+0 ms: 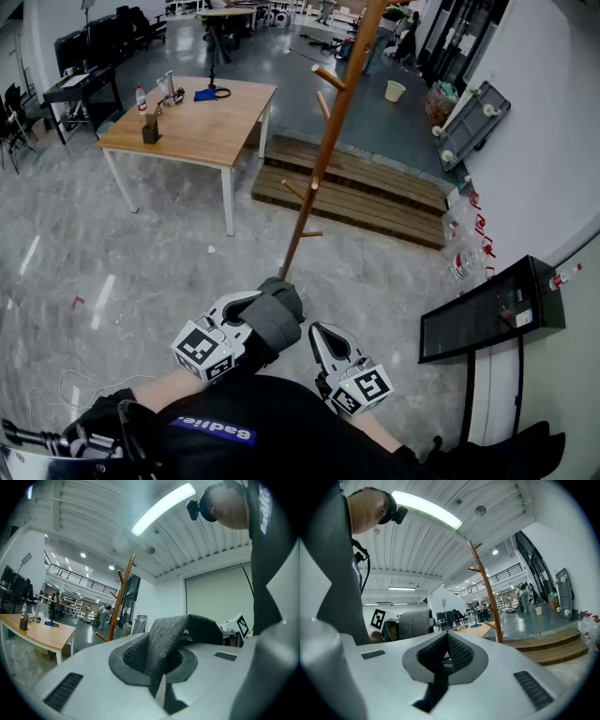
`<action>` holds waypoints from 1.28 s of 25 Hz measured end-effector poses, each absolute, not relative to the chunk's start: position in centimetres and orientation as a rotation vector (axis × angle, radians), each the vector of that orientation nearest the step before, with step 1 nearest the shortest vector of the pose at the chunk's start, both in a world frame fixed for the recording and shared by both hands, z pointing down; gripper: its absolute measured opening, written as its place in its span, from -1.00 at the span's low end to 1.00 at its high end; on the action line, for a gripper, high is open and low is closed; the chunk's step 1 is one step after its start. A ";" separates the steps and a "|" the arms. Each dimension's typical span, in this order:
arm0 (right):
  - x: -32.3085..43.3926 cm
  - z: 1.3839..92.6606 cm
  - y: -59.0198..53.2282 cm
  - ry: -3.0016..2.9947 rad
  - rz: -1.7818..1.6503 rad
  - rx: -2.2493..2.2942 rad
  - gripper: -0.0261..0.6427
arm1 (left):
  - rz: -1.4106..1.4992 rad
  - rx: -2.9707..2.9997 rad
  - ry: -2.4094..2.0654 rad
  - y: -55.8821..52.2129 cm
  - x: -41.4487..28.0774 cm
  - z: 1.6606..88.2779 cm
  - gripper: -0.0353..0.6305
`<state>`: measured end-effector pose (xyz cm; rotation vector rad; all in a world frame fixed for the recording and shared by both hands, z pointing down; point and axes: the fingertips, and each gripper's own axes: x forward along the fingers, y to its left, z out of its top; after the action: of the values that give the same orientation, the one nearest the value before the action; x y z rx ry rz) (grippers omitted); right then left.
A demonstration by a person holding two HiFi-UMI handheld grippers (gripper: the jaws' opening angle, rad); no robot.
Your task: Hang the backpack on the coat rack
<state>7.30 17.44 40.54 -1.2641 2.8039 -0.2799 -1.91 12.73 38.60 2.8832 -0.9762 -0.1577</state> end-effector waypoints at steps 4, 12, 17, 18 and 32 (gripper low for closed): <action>7.2 40.6 17.5 2.805 -0.274 -1.258 -0.90 | -0.156 2.876 -1.000 12.6 -2.3 38.7 -0.80; 7.1 40.5 17.7 2.800 -0.283 -1.192 -0.90 | -0.149 2.872 -1.026 12.7 -2.4 38.9 -0.80; 7.7 40.5 17.7 2.801 -0.301 -1.104 -0.90 | -0.122 2.905 -1.066 12.1 -2.4 38.8 -0.80; 7.9 40.6 17.7 2.805 -0.309 -1.093 -0.90 | -0.112 2.908 -1.083 11.8 -2.6 38.8 -0.80; 13.9 41.8 15.4 2.775 -0.411 -1.009 -0.90 | 0.034 2.983 -1.307 6.2 -3.5 37.5 -0.80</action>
<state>13.91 15.37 41.76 -1.0087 2.7749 -0.4113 -3.50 6.25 37.49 2.9832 -1.3069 0.0338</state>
